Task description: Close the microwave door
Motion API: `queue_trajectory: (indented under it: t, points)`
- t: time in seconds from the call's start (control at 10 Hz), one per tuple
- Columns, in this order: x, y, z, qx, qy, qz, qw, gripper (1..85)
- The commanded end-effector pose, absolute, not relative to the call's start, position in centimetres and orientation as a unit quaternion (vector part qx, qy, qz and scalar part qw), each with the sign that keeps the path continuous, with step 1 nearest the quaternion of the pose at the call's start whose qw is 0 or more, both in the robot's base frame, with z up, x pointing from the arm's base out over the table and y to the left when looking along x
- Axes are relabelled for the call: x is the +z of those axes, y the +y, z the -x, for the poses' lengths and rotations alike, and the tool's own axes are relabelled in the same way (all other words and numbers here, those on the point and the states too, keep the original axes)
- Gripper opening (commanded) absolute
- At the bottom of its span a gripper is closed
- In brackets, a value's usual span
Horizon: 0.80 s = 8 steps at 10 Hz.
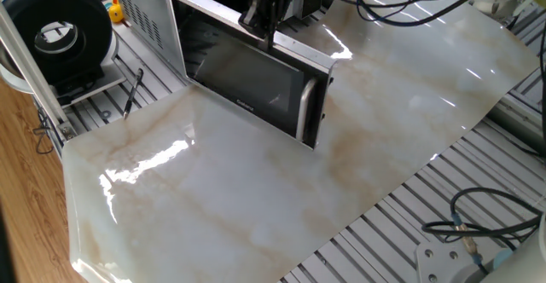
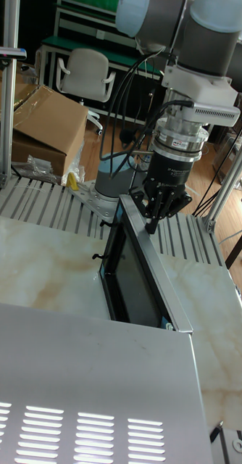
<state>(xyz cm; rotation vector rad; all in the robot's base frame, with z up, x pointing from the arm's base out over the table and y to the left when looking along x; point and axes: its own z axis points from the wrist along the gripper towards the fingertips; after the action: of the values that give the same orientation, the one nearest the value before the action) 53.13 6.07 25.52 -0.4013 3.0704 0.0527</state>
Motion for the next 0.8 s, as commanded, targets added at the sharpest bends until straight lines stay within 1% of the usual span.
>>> queue_trajectory:
  t: [0.0,0.3,0.7]
  points:
    - [25.6,5.8,-53.4,0.015,0.991,0.128,0.028,1.3]
    - [25.6,2.8,-53.9,0.004,0.988,0.155,0.021,1.3]
    - [25.8,-0.2,-55.3,0.011,0.983,0.182,0.011,1.3]
